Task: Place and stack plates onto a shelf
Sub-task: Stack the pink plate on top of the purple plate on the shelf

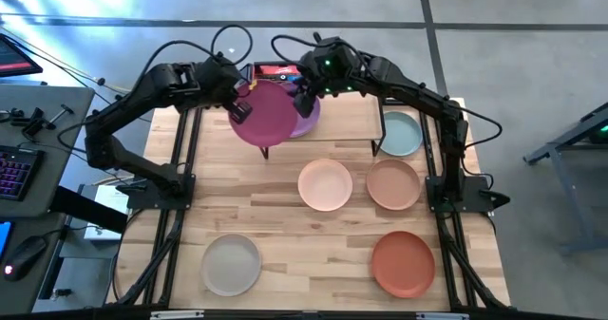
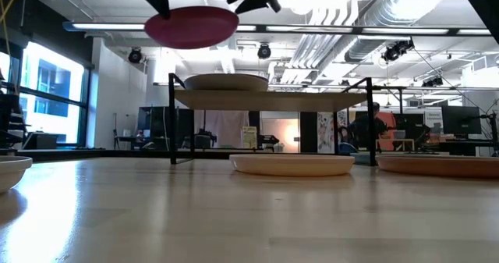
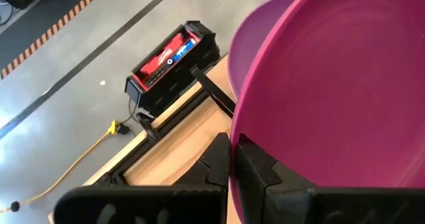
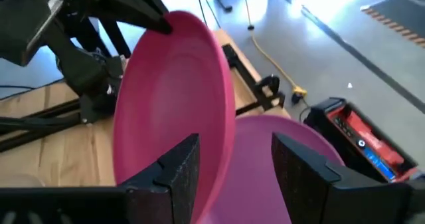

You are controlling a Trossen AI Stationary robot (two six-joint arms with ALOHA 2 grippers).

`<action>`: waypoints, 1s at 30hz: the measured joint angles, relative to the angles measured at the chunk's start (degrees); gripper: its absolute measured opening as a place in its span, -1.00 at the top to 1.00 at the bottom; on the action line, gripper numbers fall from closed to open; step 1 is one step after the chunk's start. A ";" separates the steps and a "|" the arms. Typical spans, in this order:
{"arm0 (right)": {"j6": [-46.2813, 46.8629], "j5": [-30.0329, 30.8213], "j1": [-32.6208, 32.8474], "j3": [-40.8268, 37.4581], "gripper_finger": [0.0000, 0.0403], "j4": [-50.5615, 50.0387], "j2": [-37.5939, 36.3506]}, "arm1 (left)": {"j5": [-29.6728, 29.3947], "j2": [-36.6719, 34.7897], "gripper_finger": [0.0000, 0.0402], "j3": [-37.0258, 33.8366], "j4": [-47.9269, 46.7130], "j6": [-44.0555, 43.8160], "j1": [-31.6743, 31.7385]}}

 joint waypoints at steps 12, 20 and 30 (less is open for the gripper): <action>3.41 -0.27 0.00 0.00 0.18 -4.22 0.00 | -0.54 0.39 1.00 0.00 6.18 0.94 -0.62; 4.96 1.67 -0.25 0.00 0.54 -5.47 0.00 | -0.50 0.65 1.00 0.00 6.40 1.05 -0.63; 6.16 3.45 -0.42 0.00 0.94 -5.50 0.04 | -0.45 0.94 1.00 0.00 6.85 0.90 -0.61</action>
